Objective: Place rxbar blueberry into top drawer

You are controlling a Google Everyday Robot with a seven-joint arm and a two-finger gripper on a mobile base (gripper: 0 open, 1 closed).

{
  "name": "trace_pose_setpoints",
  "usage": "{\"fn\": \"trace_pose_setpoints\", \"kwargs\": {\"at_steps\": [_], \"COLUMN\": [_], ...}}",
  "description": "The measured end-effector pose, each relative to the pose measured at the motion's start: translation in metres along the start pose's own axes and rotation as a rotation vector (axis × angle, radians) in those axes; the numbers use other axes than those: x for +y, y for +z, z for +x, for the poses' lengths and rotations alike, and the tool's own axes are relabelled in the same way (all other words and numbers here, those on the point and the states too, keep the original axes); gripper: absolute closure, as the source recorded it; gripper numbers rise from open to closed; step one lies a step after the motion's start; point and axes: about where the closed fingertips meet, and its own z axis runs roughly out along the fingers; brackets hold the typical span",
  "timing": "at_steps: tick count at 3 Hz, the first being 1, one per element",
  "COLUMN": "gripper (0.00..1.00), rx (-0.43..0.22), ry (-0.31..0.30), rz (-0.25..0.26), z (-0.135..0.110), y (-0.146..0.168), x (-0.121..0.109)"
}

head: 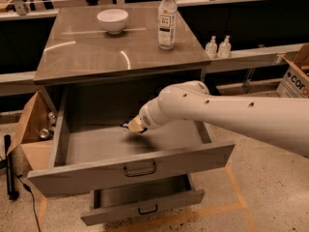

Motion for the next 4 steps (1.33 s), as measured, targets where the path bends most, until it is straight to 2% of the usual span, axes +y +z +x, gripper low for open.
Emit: {"fn": "trace_pose_setpoints", "kwargs": {"at_steps": [1,2,3,4], "gripper": [0.15,0.0,0.0,0.16], "rx": [0.005,-0.059,-0.118,-0.148], "ry": [-0.017,-0.053,-0.074,-0.089], "rz": [0.001,0.032,0.096,0.192], "z": [-0.003,-0.035,-0.064,-0.083], "y": [0.008,-0.002,-0.028,-0.068], "x": [-0.001,-0.009,-0.022,-0.04]}}
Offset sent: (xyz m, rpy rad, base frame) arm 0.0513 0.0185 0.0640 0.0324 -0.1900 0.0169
